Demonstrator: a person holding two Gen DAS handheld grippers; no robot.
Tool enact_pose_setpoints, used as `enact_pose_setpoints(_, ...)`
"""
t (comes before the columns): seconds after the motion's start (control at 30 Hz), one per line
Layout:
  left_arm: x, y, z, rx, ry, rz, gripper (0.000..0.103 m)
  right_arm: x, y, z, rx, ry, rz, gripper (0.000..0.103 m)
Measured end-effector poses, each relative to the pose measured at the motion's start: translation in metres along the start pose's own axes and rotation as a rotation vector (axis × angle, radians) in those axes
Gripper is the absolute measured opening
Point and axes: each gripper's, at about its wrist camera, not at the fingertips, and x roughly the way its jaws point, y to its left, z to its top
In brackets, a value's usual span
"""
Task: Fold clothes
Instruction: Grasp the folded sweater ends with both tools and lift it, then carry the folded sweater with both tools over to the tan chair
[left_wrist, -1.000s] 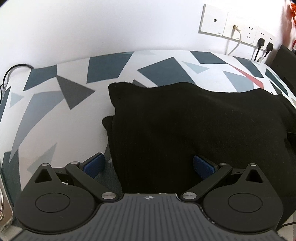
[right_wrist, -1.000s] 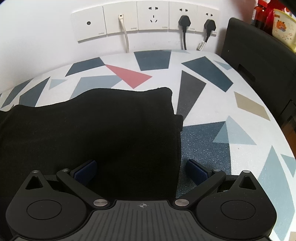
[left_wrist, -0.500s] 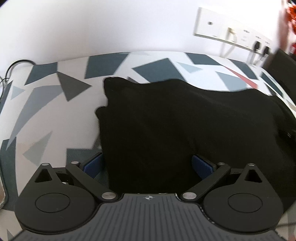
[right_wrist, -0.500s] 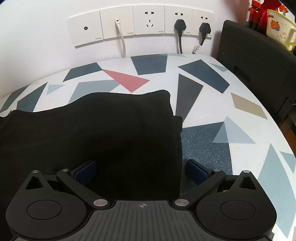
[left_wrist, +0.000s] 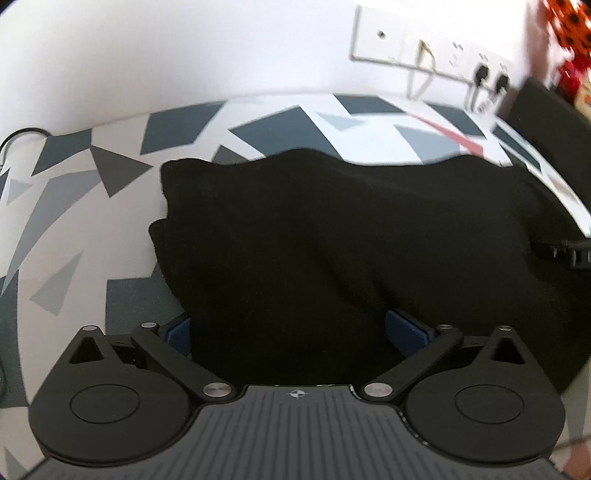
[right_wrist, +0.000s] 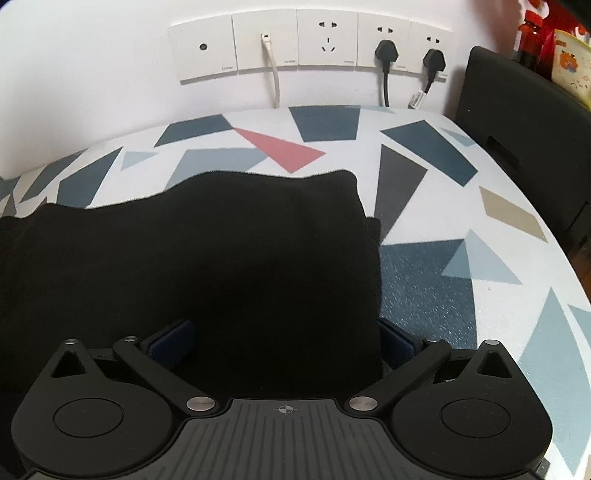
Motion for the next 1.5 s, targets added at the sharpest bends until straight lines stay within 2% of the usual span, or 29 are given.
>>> enact_pose_setpoints(0.07,0.001,-0.001,0.0,-0.019,-0.016,0.011,0.101,0.004,0.005,0.005,-0.001,-0.005,0.001,0.102)
enact_pose_setpoints(0.1,-0.001,-0.001,-0.001,-0.029,-0.025,0.016,0.093,0.006,0.009,0.008,-0.013,-0.005,0.012,0.1)
enact_pose_setpoints(0.13,-0.004,-0.001,-0.002,-0.038,-0.038,0.019,0.083,0.006,0.013,0.01,-0.029,-0.008,0.028,0.089)
enact_pose_setpoints(0.17,-0.008,0.001,-0.002,-0.053,-0.048,0.012,0.058,0.005,0.017,0.012,-0.05,-0.016,0.052,0.071)
enact_pose_setpoints(0.2,-0.012,0.004,-0.004,-0.083,-0.048,-0.006,0.041,0.004,0.021,0.014,-0.069,-0.021,0.077,0.062)
enact_pose_setpoints(0.23,-0.015,0.008,-0.005,-0.12,-0.041,-0.024,0.039,0.002,0.025,0.015,-0.08,-0.018,0.102,0.046)
enact_pose_setpoints(0.27,-0.018,0.011,-0.007,-0.156,-0.034,-0.043,0.037,0.001,0.027,0.016,-0.085,-0.012,0.123,0.037)
enact_pose_setpoints(0.37,-0.028,0.02,-0.018,-0.251,-0.029,-0.066,0.034,-0.001,0.029,0.016,-0.084,0.004,0.172,0.03)
enact_pose_setpoints(0.47,-0.043,0.021,-0.037,-0.323,-0.021,-0.049,0.031,-0.004,0.03,0.015,-0.09,0.035,0.232,0.026)
enact_pose_setpoints(0.6,-0.076,0.011,-0.067,-0.385,-0.042,0.053,0.025,-0.017,0.038,0.006,-0.162,0.055,0.332,0.022)
enact_pose_setpoints(0.77,-0.142,-0.01,-0.099,-0.469,-0.15,0.197,0.024,-0.056,0.046,-0.001,-0.189,-0.021,0.511,0.02)
enact_pose_setpoints(0.93,-0.218,-0.038,-0.132,-0.569,-0.299,0.34,0.024,-0.109,0.063,0.004,-0.334,-0.133,0.706,0.02)
enact_pose_setpoints(1.07,-0.276,-0.062,-0.167,-0.644,-0.363,0.47,0.024,-0.139,0.08,-0.001,-0.393,-0.162,0.869,0.02)
enact_pose_setpoints(1.17,-0.313,-0.075,-0.196,-0.678,-0.362,0.542,0.024,-0.154,0.1,-0.013,-0.405,-0.125,0.95,0.02)
enact_pose_setpoints(1.27,-0.343,-0.083,-0.224,-0.725,-0.376,0.623,0.024,-0.172,0.126,-0.029,-0.433,-0.046,1.021,0.02)
enact_pose_setpoints(1.5,-0.404,-0.065,-0.306,-0.907,-0.402,0.746,0.024,-0.237,0.228,-0.086,-0.662,-0.013,1.161,0.02)
